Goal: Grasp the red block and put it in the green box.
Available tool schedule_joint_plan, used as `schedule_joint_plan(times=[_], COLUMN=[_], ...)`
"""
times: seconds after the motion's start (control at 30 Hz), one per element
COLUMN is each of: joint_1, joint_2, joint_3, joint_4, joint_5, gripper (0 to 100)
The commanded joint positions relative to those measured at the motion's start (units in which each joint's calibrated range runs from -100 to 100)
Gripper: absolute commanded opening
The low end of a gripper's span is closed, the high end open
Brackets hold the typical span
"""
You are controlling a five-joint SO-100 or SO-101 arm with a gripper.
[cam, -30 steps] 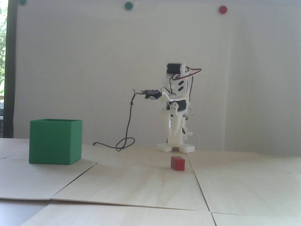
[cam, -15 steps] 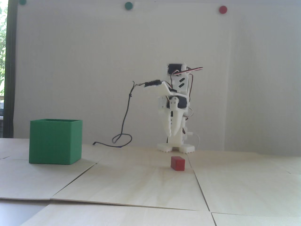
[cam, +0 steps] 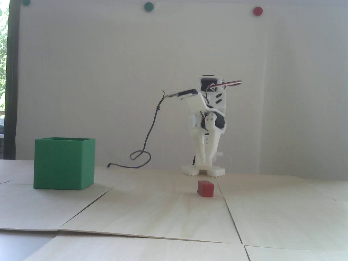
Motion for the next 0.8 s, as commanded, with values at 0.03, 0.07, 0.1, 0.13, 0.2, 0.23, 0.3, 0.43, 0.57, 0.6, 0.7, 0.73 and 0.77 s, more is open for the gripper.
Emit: schedule_joint_plan(times=[0.03,0.07,0.1,0.13,0.2,0.23,0.3,0.43,0.57,0.6,0.7,0.73,0.77], joint_1=[1.2,1.2,1.3,1.3,1.4,1.4,1.6,3.3,3.5,3.4,3.0,3.0,3.0], joint_2=[8.9,10.0,10.7,11.5,12.1,12.2,11.9,12.2,12.3,12.3,12.3,12.3,12.3], joint_3=[-6.0,-6.1,-6.1,-6.1,-6.1,-6.1,-6.2,-10.7,-15.2,-15.9,-17.6,-17.9,-18.0], joint_4=[-1.6,-1.6,-2.2,-2.3,-2.3,-2.3,-2.3,-1.5,2.6,3.9,7.4,8.0,8.5], joint_5=[-0.3,-0.3,-0.3,-0.3,-0.3,-0.3,-0.3,-0.4,-3.8,-3.8,-3.8,-3.8,-3.8], gripper=[2,2,2,2,2,2,2,7,15,15,15,16,16])
